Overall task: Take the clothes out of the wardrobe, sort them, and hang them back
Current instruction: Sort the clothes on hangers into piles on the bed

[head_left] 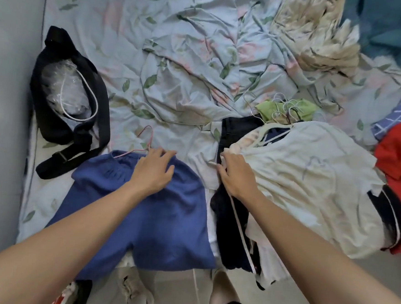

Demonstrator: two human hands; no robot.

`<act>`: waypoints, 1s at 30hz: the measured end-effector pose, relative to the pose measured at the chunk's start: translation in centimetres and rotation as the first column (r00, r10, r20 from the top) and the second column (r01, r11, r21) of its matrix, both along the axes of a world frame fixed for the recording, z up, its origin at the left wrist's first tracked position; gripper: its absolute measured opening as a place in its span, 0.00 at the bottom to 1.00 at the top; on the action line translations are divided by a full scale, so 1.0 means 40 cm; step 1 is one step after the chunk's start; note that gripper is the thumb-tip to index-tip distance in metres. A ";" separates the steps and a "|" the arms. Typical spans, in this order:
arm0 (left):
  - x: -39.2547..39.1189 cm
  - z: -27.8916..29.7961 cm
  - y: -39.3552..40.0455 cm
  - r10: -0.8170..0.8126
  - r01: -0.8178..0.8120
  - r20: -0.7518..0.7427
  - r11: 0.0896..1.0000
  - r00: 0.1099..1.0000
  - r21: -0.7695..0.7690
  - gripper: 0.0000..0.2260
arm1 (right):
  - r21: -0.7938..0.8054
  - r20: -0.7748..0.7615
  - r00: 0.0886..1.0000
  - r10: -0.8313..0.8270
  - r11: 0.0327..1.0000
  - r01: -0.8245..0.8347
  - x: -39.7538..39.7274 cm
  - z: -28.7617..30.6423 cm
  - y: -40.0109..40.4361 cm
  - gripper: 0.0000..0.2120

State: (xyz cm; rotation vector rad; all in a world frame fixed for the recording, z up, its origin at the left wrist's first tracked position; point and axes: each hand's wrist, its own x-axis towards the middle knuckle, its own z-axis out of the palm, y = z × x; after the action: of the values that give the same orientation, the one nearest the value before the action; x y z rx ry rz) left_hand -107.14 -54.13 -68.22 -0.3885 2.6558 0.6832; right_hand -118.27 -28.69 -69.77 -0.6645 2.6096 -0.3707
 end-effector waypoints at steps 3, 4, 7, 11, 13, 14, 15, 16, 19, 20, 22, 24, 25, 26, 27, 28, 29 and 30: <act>-0.098 0.001 0.114 -0.021 0.021 -0.024 1.000 0.999 0.021 0.22 | 0.003 -0.036 0.999 0.023 1.000 -0.023 -0.078 0.016 0.098 0.18; -0.130 0.001 0.157 -0.029 0.030 -0.018 0.999 0.999 0.026 0.22 | -0.001 -0.040 0.999 0.015 1.000 -0.015 -0.105 0.018 0.137 0.18; -0.216 -0.003 0.293 -0.028 0.028 -0.002 0.998 1.000 0.056 0.22 | 0.013 -0.091 0.996 0.015 1.000 -0.014 -0.192 0.022 0.264 0.18; -0.324 -0.021 0.452 -0.031 0.026 0.047 0.994 0.998 0.109 0.23 | 0.053 -0.134 0.991 -0.007 0.998 0.014 -0.333 0.020 0.426 0.18; -0.369 -0.034 0.512 -0.014 0.000 0.101 0.990 0.995 0.140 0.23 | 0.097 -0.151 0.988 -0.027 0.994 0.042 -0.403 0.011 0.499 0.18; -0.386 -0.041 0.536 0.001 -0.019 0.120 0.989 0.993 0.145 0.22 | 0.118 -0.156 0.987 -0.031 0.992 0.050 -0.437 0.006 0.528 0.18; -0.399 -0.050 0.556 0.020 -0.039 0.135 0.990 0.991 0.137 0.20 | 0.135 -0.155 0.987 -0.033 0.989 0.054 -0.468 0.000 0.549 0.18; -0.406 -0.060 0.570 0.036 -0.053 0.146 0.992 0.989 0.116 0.17 | 0.146 -0.149 0.988 -0.033 0.988 0.055 -0.496 -0.006 0.562 0.19; -0.406 -0.098 0.588 0.072 -0.079 0.137 0.996 0.988 0.045 0.12 | 0.164 -0.122 0.992 0.015 0.986 0.005 -0.560 -0.025 0.556 0.21; -0.402 -0.115 0.591 0.094 -0.098 0.112 0.994 0.989 0.036 0.12 | 0.174 -0.114 0.993 0.042 0.984 -0.022 -0.578 -0.036 0.548 0.22; -0.392 -0.131 0.586 0.133 -0.135 0.050 0.990 0.990 0.034 0.09 | 0.183 -0.081 0.995 0.065 0.982 -0.049 -0.597 -0.048 0.522 0.25; -0.385 -0.140 0.582 0.172 -0.171 -0.012 0.984 0.985 0.052 0.07 | 0.180 -0.023 0.998 0.063 0.982 -0.058 -0.606 -0.059 0.503 0.32; -0.380 -0.138 0.580 0.178 -0.175 -0.042 0.983 0.983 0.056 0.06 | 0.178 -0.001 0.998 0.068 0.982 -0.066 -0.607 -0.062 0.495 0.35; -0.374 -0.134 0.577 0.170 -0.167 -0.076 0.985 0.982 0.049 0.05 | 0.174 0.006 0.997 0.075 0.982 -0.075 -0.606 -0.064 0.487 0.37; -0.367 -0.124 0.575 0.163 -0.160 -0.108 0.986 0.981 0.039 0.05 | 0.169 -0.008 0.997 0.082 0.982 -0.080 -0.602 -0.062 0.480 0.37; -0.358 -0.116 0.573 0.160 -0.157 -0.139 0.987 0.977 0.035 0.04 | 0.168 -0.040 0.996 0.084 0.983 -0.076 -0.599 -0.058 0.476 0.35; -0.349 -0.101 0.572 0.164 -0.159 -0.164 0.986 0.973 0.044 0.04 | 0.167 -0.089 0.993 0.082 0.984 -0.066 -0.597 -0.048 0.473 0.30; -0.342 -0.084 0.572 0.164 -0.154 -0.188 0.986 0.968 0.067 0.06 | 0.166 -0.144 0.986 0.080 0.985 -0.055 -0.599 -0.036 0.474 0.24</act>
State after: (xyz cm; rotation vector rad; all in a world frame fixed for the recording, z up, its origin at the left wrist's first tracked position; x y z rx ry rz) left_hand -120.83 -31.26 -71.56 -0.5514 2.8033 0.8783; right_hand -142.21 -9.71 -71.22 -0.7485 2.7131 -0.0891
